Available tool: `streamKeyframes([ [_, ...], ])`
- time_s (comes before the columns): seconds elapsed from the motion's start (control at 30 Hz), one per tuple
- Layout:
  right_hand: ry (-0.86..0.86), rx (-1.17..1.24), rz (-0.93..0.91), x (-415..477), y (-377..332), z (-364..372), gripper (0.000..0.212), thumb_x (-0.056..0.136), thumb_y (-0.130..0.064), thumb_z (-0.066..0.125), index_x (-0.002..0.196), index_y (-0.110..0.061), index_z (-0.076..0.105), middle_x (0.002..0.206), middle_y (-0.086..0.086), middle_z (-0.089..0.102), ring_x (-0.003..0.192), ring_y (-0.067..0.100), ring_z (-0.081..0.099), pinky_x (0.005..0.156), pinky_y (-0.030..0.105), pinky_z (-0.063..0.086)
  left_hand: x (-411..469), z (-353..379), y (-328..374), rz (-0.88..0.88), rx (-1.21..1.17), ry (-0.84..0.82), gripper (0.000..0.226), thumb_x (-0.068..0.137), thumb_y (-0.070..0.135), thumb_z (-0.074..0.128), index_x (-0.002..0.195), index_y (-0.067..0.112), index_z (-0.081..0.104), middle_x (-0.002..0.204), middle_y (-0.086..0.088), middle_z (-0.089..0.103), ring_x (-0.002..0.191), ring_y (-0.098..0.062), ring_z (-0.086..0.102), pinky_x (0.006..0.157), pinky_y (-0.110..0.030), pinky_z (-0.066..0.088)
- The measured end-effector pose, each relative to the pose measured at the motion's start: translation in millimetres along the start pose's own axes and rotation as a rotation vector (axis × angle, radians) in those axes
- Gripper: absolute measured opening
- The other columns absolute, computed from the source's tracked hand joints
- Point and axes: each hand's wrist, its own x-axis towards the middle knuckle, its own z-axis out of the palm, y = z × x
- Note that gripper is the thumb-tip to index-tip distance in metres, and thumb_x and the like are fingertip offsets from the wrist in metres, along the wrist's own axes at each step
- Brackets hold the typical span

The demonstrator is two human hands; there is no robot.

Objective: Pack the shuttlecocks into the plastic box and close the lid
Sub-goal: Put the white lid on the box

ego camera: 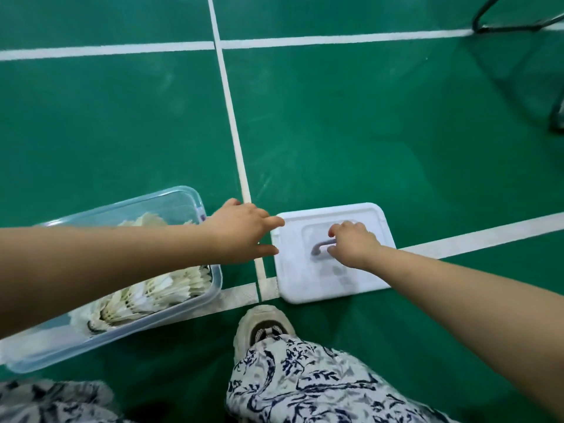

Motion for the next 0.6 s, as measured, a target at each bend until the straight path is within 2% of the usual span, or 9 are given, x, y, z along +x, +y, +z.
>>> streamKeyframes([
  [0.23,-0.005,-0.233,-0.065,14,7,8,0.027,0.092,-0.013,0.037,0.112,-0.019,0.054,0.113,0.004,0.06,0.107,0.026,0.05,0.083,0.038,0.03,0,6,-6,-0.025,-0.019,0.004,0.056,0.087,0.058,0.036,0.136,0.032,0.029,0.133,0.003,0.052,0.124,-0.02,0.045,0.1,-0.04,0.034],
  [0.37,0.007,-0.326,-0.053,16,6,-3,0.026,0.091,-0.01,0.036,0.107,-0.019,0.055,0.108,0.002,0.062,0.1,0.025,0.05,0.086,0.038,0.03,-9,-2,-12,-0.039,-0.043,0.045,0.052,0.089,0.055,0.036,0.135,0.03,0.032,0.133,0.002,0.052,0.124,-0.02,0.046,0.1,-0.039,0.033],
  [0.47,0.04,-0.251,-0.04,14,-1,-22,0.023,0.093,-0.014,0.033,0.104,-0.021,0.052,0.109,0.004,0.061,0.093,0.026,0.047,0.079,0.037,0.03,-24,-12,-21,-0.06,-0.054,0.087,0.05,0.09,0.052,0.035,0.135,0.029,0.033,0.134,0.002,0.052,0.124,-0.02,0.046,0.1,-0.038,0.033],
  [0.6,0.099,-0.063,-0.06,5,-26,-58,0.014,0.097,-0.021,0.029,0.094,-0.019,0.043,0.111,0.009,0.059,0.094,0.028,0.047,0.077,0.036,0.032,-53,-23,-41,-0.121,-0.08,0.139,0.051,0.091,0.052,0.035,0.137,0.03,0.032,0.133,0.001,0.052,0.124,-0.021,0.046,0.102,-0.036,0.033],
])
